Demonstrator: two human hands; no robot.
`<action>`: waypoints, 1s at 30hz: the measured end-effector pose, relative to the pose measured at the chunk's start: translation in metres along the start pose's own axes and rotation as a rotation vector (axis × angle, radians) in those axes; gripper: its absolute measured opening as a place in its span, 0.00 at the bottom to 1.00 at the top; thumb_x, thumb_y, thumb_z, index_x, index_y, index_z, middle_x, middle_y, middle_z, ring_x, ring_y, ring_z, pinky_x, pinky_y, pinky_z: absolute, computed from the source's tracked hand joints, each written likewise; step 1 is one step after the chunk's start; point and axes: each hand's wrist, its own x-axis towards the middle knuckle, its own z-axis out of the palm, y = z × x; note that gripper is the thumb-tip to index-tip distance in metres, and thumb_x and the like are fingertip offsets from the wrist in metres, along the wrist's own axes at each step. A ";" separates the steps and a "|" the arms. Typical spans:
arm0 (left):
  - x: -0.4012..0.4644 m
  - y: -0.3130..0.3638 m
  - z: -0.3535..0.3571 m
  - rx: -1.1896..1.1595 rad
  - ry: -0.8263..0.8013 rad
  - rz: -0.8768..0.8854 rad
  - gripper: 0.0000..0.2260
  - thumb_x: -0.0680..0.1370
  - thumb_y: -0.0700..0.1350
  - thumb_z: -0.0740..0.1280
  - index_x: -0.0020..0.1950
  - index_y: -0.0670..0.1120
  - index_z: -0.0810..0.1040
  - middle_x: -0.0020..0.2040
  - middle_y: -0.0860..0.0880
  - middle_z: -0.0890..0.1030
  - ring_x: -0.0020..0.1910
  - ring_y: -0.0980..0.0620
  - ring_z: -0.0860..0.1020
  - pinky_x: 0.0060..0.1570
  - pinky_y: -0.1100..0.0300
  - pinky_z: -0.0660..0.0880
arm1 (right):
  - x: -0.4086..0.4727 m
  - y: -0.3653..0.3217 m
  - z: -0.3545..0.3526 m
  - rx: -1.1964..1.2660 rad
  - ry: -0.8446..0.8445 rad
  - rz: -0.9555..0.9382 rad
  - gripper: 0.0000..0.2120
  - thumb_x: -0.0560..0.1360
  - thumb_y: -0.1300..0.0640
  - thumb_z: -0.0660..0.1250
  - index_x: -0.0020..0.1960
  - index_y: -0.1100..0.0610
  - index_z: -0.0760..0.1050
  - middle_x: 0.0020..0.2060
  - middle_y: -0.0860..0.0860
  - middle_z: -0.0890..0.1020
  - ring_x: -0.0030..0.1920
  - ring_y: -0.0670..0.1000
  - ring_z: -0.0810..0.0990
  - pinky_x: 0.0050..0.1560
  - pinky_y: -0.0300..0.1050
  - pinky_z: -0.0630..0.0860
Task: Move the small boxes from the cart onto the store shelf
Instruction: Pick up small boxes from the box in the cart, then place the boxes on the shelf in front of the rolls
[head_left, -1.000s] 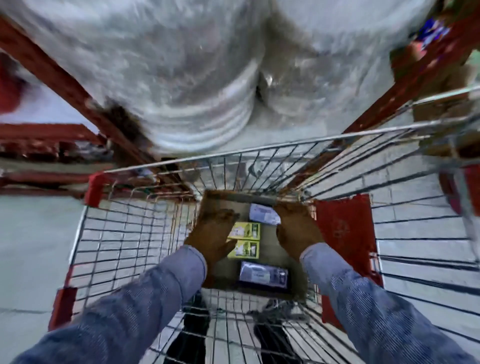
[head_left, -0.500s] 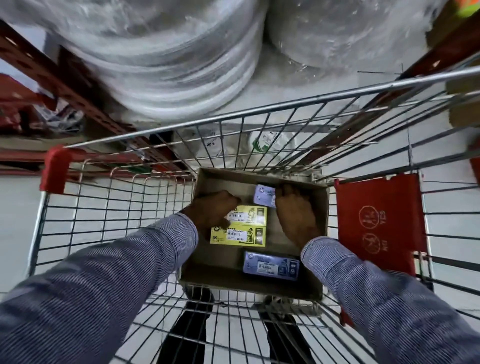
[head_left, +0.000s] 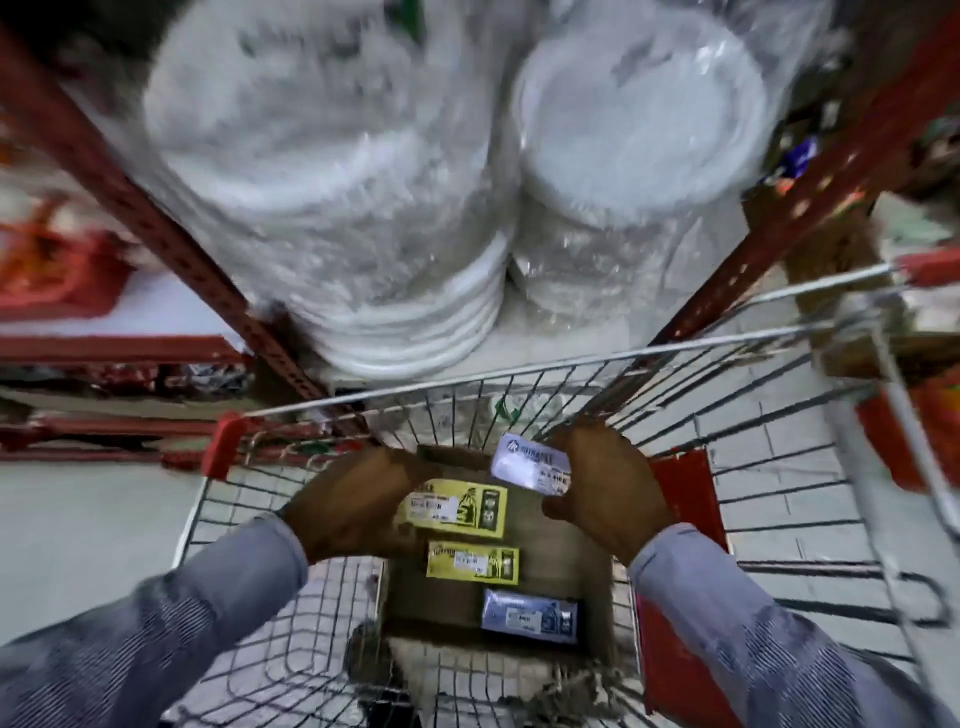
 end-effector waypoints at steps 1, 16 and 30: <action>-0.009 0.010 -0.030 0.000 0.037 0.004 0.24 0.67 0.65 0.64 0.60 0.58 0.72 0.46 0.56 0.85 0.39 0.59 0.81 0.37 0.72 0.70 | -0.009 -0.009 -0.028 0.008 0.034 -0.020 0.22 0.64 0.54 0.77 0.55 0.57 0.78 0.53 0.56 0.80 0.55 0.59 0.79 0.52 0.50 0.77; -0.110 0.134 -0.368 0.408 0.477 -0.017 0.23 0.59 0.54 0.70 0.55 0.57 0.77 0.41 0.57 0.84 0.35 0.58 0.81 0.32 0.61 0.78 | -0.160 -0.137 -0.385 -0.118 0.644 -0.264 0.24 0.53 0.45 0.76 0.49 0.48 0.82 0.42 0.45 0.80 0.41 0.49 0.77 0.40 0.49 0.80; -0.054 0.139 -0.500 0.470 0.845 -0.041 0.28 0.66 0.48 0.76 0.66 0.48 0.77 0.61 0.48 0.83 0.58 0.47 0.81 0.57 0.56 0.77 | -0.125 -0.145 -0.499 -0.249 0.988 -0.244 0.25 0.62 0.54 0.79 0.58 0.53 0.79 0.54 0.51 0.79 0.56 0.55 0.78 0.52 0.50 0.79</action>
